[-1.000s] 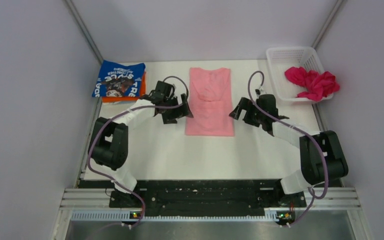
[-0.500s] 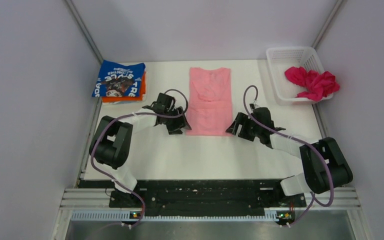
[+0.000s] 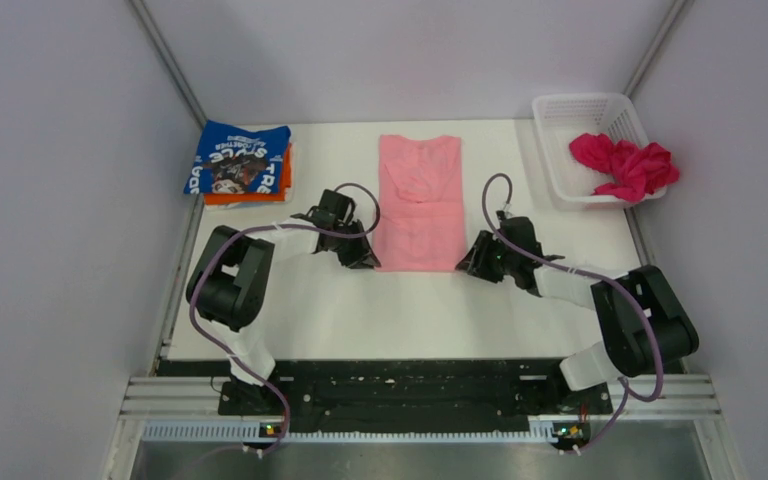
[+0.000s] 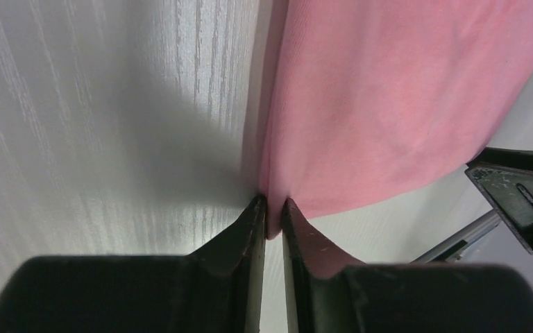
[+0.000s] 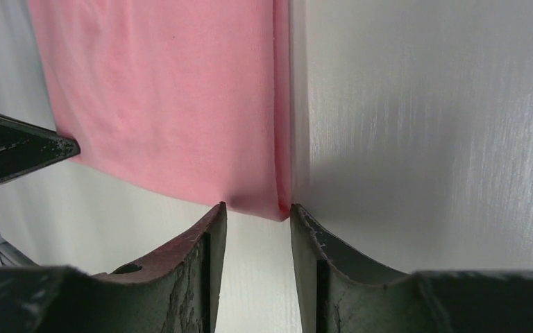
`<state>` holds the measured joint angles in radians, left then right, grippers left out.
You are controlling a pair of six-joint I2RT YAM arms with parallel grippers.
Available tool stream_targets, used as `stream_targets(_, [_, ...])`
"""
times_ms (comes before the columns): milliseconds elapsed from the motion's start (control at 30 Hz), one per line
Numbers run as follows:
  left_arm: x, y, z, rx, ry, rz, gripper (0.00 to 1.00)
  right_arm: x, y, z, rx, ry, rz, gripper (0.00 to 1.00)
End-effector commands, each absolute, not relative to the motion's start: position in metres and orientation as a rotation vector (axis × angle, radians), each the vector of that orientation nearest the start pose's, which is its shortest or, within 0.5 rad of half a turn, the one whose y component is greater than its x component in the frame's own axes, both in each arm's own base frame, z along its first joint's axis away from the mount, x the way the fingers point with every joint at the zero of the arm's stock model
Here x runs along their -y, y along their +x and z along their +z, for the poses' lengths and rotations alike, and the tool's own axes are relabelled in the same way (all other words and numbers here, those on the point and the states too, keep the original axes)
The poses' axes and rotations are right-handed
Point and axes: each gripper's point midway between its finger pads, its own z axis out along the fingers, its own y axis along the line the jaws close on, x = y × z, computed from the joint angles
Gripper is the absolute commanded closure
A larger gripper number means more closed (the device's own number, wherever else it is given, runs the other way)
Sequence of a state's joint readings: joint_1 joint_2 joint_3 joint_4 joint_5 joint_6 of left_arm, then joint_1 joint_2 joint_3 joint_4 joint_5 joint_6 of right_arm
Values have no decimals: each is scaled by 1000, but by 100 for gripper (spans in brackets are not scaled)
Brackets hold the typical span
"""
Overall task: Fold and stack the t-shirts
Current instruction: Grab one side of the 2/3 rectangular tshirt with both arms, then fold the long partially folded tshirt into a neat square
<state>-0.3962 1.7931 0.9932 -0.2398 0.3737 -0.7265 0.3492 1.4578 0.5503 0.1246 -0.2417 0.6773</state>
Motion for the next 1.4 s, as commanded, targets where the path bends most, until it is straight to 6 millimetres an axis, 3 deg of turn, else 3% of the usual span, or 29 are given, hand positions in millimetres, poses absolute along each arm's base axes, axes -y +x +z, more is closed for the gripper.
stream_targets(0, [231,313,13,-2779,-303,-832,87,-183,294,25,-2449,278,761,62])
stream_targets(33, [232,313,13,-2781,-303,-840,99,-184,294,24,-2451,278,763,63])
stream_targets(133, [232,312,12,-2779,-300,-846,100,-188,294,22,-2460,269,782,70])
stream_targets(200, [232,311,15,-2774,-296,-853,100,-192,291,22,-2467,256,796,86])
stream_targets(233, [232,310,17,-2769,-293,-860,100,-192,290,22,-2471,253,801,99])
stream_targets(400, [230,288,36,-2711,-213,-946,100,-196,261,25,-2546,161,791,100])
stream_targets(567, [206,241,41,-2728,-212,-880,100,-200,205,37,-2603,68,878,100])
stream_targets(633, [201,223,51,-2714,-198,-909,100,-209,181,51,-2600,-25,980,100])
stream_targets(733, [194,204,83,-2647,-162,-909,100,-223,153,82,-2542,-169,1094,100])
stream_targets(933, [183,184,165,-2395,-59,-965,100,-236,126,154,-2330,-301,1346,100])
stream_targets(1100, [186,191,204,-2266,-40,-1009,100,-240,125,193,-2197,-342,1414,100])
stream_targets(1267, [192,236,235,-2085,-87,-994,100,-241,146,199,-2181,-315,1328,100])
stream_targets(1367, [195,261,237,-2110,-106,-926,100,-237,170,207,-2149,-269,1245,100])
